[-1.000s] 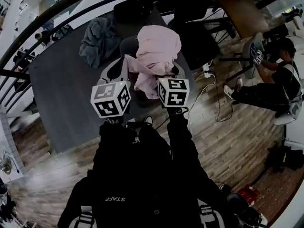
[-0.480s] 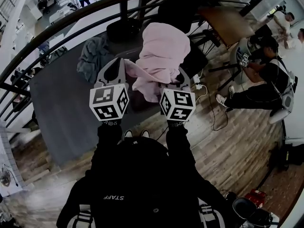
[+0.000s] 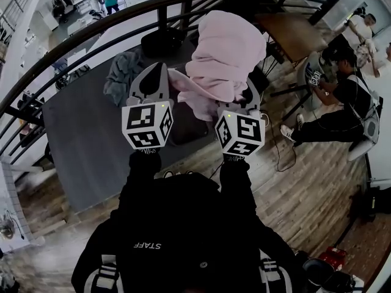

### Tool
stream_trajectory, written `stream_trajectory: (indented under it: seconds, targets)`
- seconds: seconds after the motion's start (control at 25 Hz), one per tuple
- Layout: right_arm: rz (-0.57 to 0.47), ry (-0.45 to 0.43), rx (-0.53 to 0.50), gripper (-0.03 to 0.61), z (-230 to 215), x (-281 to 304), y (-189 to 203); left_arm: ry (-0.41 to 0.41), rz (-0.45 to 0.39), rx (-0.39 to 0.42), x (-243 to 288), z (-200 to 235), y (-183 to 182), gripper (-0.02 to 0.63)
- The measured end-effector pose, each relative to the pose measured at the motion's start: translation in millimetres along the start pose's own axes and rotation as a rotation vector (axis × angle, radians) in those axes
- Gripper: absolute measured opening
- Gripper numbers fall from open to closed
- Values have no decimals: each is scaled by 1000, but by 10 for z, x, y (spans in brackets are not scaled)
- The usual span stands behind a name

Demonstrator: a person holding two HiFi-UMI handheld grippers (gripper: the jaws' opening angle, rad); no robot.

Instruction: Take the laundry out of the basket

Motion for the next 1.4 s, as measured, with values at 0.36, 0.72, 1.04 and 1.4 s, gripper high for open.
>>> stream_trajectory:
  seconds: [0.36,0.72,1.04,1.4]
  targets:
    - [-59,8,-19,197,-81,-7,-178,-9,-50,41,16,-27,-213,-3]
    - [-81,3,-30,198,-101,-34,-231,-25,-61,63,7,-6,-296,-3]
    - [-83,7,-37,197,-167,-64,-219,-23,-59,68,25,-84,-278,-3]
    - [-78,-1,-39,196,-150,-97,-205,-8,-54,64,27,-160,-242,-3]
Point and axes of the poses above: the fingertips, and each gripper's own axes: x forward along the fingers, z to its left, y out of its underside, the point moved 6 cm from there along -x, backward along the fingers, and after that the axes turned 2 degrees about z, right-handed, at the moved point
